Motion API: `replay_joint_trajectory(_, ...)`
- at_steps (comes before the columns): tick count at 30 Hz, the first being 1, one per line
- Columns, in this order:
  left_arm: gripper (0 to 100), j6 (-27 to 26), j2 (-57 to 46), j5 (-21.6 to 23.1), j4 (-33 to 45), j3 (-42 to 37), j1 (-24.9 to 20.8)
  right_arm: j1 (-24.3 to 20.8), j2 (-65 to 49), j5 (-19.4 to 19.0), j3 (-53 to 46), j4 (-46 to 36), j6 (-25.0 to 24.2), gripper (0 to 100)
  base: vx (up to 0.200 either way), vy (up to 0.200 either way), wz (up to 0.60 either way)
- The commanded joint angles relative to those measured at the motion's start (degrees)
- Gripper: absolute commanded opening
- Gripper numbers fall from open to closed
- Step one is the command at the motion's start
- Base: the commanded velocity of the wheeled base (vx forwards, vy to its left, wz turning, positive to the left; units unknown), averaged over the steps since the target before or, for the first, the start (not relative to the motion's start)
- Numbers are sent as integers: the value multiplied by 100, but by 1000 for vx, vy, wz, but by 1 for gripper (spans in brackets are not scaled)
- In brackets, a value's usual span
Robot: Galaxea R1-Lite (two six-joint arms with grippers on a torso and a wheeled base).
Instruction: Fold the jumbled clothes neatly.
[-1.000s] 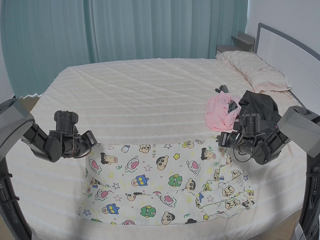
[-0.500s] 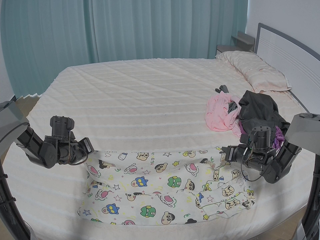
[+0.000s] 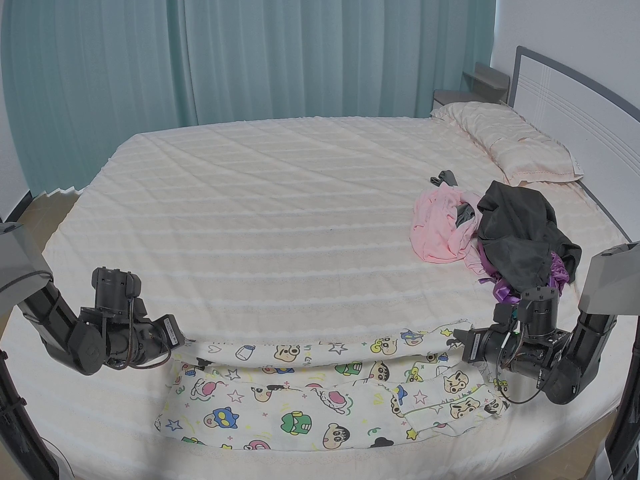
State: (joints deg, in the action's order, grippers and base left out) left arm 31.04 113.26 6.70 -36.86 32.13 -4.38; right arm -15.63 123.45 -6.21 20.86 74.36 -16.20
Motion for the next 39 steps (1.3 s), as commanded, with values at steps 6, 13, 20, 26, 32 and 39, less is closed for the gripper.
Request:
replay_joint_trajectory(6,100,-1,284,103,-699,-858,-28,-230,284,14,-882,456,-226,100,0,0,0)
replay_joint_trajectory(13,100,60,302,112,-1174,-1271,-28,-186,-23,49,-1207,790,-770,100,0,0,0)
replay_joint_trajectory(20,100,966,-182,305,-1385,-1500,174,183,-761,49,-1031,676,-806,100,0,0,0)
replay_joint_trajectory(26,100,2231,-1034,841,-1385,-1860,464,139,-884,49,-495,-133,-1263,100,0,0,0)
replay_joint_trajectory(32,100,2477,-1008,1307,-1411,-2150,508,104,-638,23,-302,-387,-1922,100,0,0,0)
replay_joint_trajectory(39,100,2574,-911,1659,-1411,-2255,517,306,-331,49,-82,-414,-1975,100,0,0,0)
